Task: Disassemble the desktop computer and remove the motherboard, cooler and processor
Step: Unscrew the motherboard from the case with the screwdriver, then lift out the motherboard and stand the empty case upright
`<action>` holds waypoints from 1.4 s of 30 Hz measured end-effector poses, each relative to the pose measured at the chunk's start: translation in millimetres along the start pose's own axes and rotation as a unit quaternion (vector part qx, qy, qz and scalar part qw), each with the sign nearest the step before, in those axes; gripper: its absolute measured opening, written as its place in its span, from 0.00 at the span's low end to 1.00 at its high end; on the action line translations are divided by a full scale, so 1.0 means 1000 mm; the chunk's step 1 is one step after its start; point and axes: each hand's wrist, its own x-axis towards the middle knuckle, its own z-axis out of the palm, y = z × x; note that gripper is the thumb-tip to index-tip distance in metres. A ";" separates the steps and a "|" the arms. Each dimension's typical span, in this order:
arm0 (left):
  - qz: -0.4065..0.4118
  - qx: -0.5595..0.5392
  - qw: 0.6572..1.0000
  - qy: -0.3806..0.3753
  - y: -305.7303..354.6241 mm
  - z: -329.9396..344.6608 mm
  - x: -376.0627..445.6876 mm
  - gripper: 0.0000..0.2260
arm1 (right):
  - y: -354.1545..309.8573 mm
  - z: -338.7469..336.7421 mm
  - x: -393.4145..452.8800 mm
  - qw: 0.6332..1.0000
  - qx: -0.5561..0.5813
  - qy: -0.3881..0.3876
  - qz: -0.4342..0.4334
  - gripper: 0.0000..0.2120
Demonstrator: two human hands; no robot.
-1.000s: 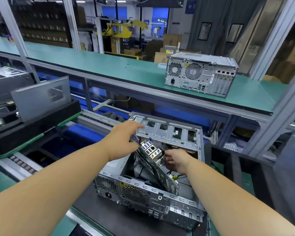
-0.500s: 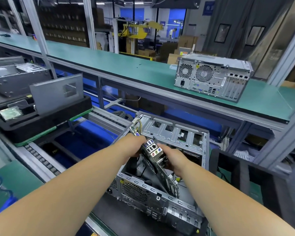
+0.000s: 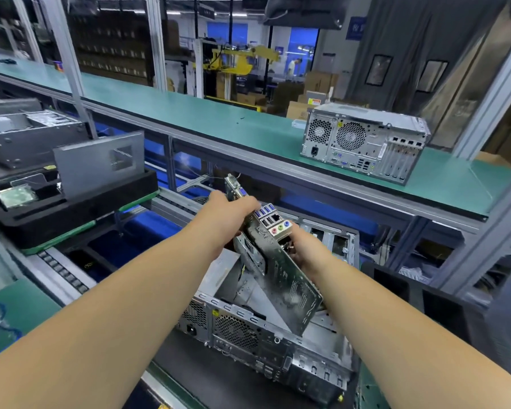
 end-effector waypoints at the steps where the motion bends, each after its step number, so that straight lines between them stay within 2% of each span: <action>1: 0.013 0.001 1.000 0.000 0.005 -0.003 -0.002 0.40 | -0.005 0.003 -0.003 1.000 0.004 0.004 -0.007 0.17; 5: 0.073 -0.011 0.997 0.004 0.024 -0.023 -0.011 0.32 | -0.026 0.016 -0.019 0.998 0.021 0.033 -0.039 0.14; 9: 0.108 -0.043 0.993 -0.025 0.031 -0.048 -0.018 0.31 | -0.045 0.037 -0.035 0.993 0.000 0.056 -0.105 0.13; 13: 0.119 -0.104 0.984 -0.080 0.023 -0.075 -0.019 0.30 | -0.057 0.057 -0.049 0.987 -0.045 0.082 -0.130 0.21; 16: 0.093 -0.178 0.972 -0.120 0.011 -0.092 -0.017 0.23 | -0.057 0.067 -0.061 0.978 -0.072 0.129 -0.147 0.34; 18: 0.056 -0.220 0.965 -0.128 0.002 -0.099 -0.016 0.22 | -0.056 0.070 -0.070 0.967 -0.098 0.172 -0.163 0.42; 21: 0.006 -0.250 0.960 -0.128 -0.011 -0.102 -0.015 0.17 | -0.053 0.065 -0.084 0.950 -0.145 0.201 -0.190 0.38; 24: -0.032 -0.258 0.957 -0.130 -0.025 -0.091 -0.022 0.11 | -0.051 0.048 -0.101 0.943 -0.195 0.191 -0.193 0.38; 28: -0.030 -0.170 0.970 -0.174 -0.043 -0.064 -0.035 0.03 | -0.049 0.009 -0.127 0.923 -0.291 0.174 -0.182 0.39; 33: 0.007 -0.002 0.965 -0.263 -0.055 -0.004 -0.061 0.04 | -0.035 -0.064 -0.172 0.906 -0.366 0.151 -0.149 0.40; 37: 0.056 0.095 0.963 -0.245 -0.059 0.051 -0.084 0.09 | -0.014 -0.121 -0.208 0.892 -0.412 0.136 -0.123 0.41; 39: 0.067 0.094 0.967 -0.229 -0.060 0.075 -0.096 0.07 | -0.002 -0.146 -0.223 0.879 -0.444 0.131 -0.111 0.42; 42: 0.073 0.096 0.969 -0.215 -0.064 0.108 -0.112 0.06 | 0.015 -0.177 -0.241 0.878 -0.451 0.122 -0.102 0.42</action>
